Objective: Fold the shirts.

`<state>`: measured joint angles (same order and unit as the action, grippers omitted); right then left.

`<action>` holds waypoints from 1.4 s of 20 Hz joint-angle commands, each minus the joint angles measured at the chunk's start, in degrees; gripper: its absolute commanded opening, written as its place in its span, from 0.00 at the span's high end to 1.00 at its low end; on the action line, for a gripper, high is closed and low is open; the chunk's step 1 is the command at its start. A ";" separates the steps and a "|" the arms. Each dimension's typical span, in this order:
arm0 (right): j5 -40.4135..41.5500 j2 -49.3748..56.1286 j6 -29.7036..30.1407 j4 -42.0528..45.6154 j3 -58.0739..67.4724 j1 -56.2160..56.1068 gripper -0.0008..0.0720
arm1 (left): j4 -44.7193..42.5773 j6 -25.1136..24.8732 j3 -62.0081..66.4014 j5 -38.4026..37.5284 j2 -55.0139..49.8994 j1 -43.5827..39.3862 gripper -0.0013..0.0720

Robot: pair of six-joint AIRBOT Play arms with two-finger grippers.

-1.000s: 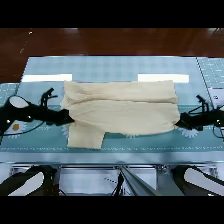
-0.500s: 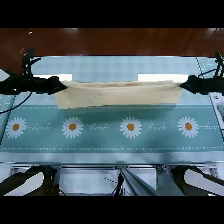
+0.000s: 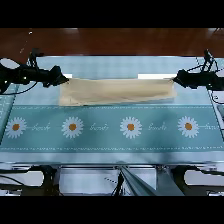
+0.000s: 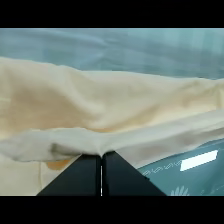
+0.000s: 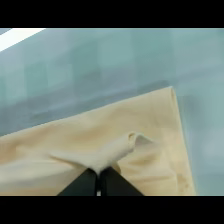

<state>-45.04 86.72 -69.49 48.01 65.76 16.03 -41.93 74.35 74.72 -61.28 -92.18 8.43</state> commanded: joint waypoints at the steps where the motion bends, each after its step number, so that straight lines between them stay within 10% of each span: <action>1: 2.08 2.93 -0.31 0.09 0.24 -0.17 0.95 | 3.39 -0.39 7.19 -5.77 -10.10 0.15 0.94; 4: 2.27 3.96 -0.33 1.07 0.24 -0.17 0.95 | 3.32 -0.33 7.98 -7.91 -13.88 0.98 0.85; 7: 1.36 4.04 -1.51 6.54 0.24 -0.13 0.95 | 2.16 -0.15 7.98 -11.30 -14.51 2.71 0.44; 8: 0.96 4.04 -1.77 9.14 0.24 -0.13 0.87 | 2.16 -0.15 8.04 -13.16 -14.25 3.52 0.44; 10: 0.68 3.87 -2.89 13.09 0.26 -0.13 0.36 | 2.19 -0.17 8.04 -16.98 -13.44 5.18 0.44; 16: -1.29 -0.46 -13.97 30.86 0.24 1.53 0.25 | 2.58 -2.36 8.04 -22.91 -8.61 6.86 0.44; 21: -7.56 6.16 -3.82 -3.32 0.24 9.75 0.18 | 3.67 -3.91 8.04 -22.77 -4.63 5.20 0.44; 28: -1.25 14.21 -0.04 -18.40 0.24 1.95 0.20 | 6.08 -4.50 8.07 -21.66 -1.99 1.51 0.46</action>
<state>-49.84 97.97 -71.79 37.87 66.04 21.23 -37.06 70.06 82.72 -83.74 -94.98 11.57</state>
